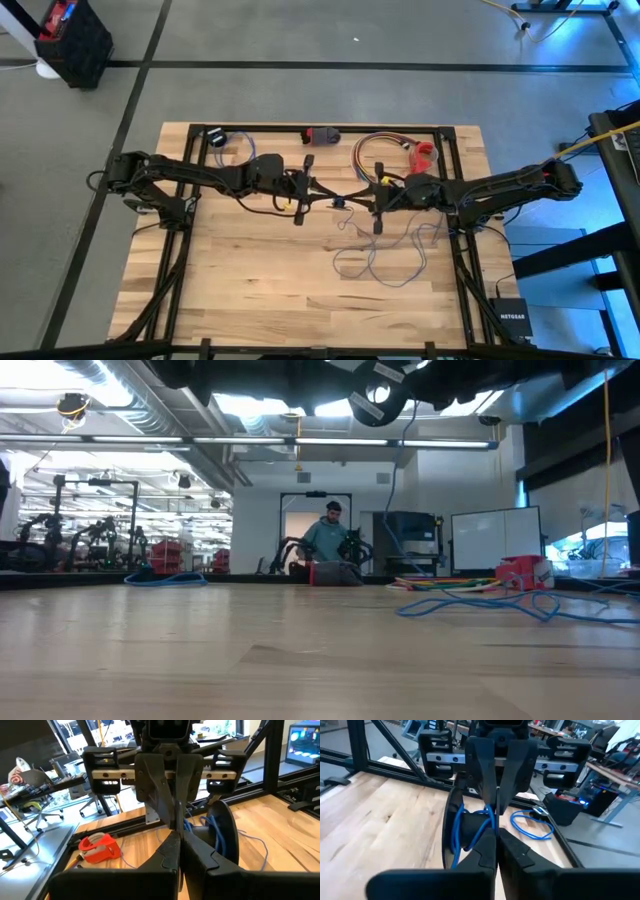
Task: Coil cords
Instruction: Coil the blue wire on the black spool
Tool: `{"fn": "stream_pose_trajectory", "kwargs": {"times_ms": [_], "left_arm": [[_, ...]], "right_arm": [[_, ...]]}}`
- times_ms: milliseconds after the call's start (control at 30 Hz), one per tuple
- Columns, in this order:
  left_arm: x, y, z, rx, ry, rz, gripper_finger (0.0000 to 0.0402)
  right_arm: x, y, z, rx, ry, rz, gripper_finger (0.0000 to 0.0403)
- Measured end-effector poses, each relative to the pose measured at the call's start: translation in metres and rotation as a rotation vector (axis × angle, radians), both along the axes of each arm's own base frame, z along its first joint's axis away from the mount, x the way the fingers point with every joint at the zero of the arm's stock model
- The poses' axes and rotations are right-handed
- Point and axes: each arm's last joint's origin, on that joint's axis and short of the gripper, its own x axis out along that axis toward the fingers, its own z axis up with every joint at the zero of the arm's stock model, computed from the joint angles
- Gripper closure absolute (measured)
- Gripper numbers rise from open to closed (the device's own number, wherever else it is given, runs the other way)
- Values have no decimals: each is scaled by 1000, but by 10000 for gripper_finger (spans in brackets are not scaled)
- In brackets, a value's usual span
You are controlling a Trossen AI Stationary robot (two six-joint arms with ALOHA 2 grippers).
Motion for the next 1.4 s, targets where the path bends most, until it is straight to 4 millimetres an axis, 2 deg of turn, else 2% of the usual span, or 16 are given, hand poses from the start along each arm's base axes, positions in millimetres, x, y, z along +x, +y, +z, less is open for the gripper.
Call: {"fn": "stream_pose_trajectory", "kwargs": {"times_ms": [133, 233, 433, 533, 633, 800, 933, 1067, 1167, 1267, 1400], "left_arm": [[0, 0, 0, -8, 0, 3, 400], [0, 2, 5, -23, 24, 84, 388], [-14, 6, 22, -42, 175, 271, 316], [-16, 5, 17, -95, 198, 280, 287], [-5, 4, -3, -117, 203, 272, 275], [20, 2, -30, -123, 134, 255, 276], [30, 6, -46, -106, 130, 258, 283], [30, 10, -45, -108, 118, 262, 289], [31, 10, -45, -126, 125, 175, 296], [30, 6, -48, -147, 165, 76, 304], [28, 6, -55, -150, 235, 75, 313]], "right_arm": [[0, -1, 1, -29, -6, -13, 392], [0, -6, 1, -35, -5, -36, 396], [-9, -23, 12, -96, -48, -207, 397], [-15, -33, 23, -121, -113, -301, 398], [-17, -43, 32, -117, -198, -337, 399], [-8, -50, 33, -91, -284, -286, 400], [-1, -50, 29, -85, -296, -249, 400], [4, -50, 22, -85, -267, -234, 401], [5, -50, 20, -88, -257, -231, 401], [5, -50, 20, -92, -253, -230, 401], [6, -50, 18, -112, -226, -228, 401]]}}
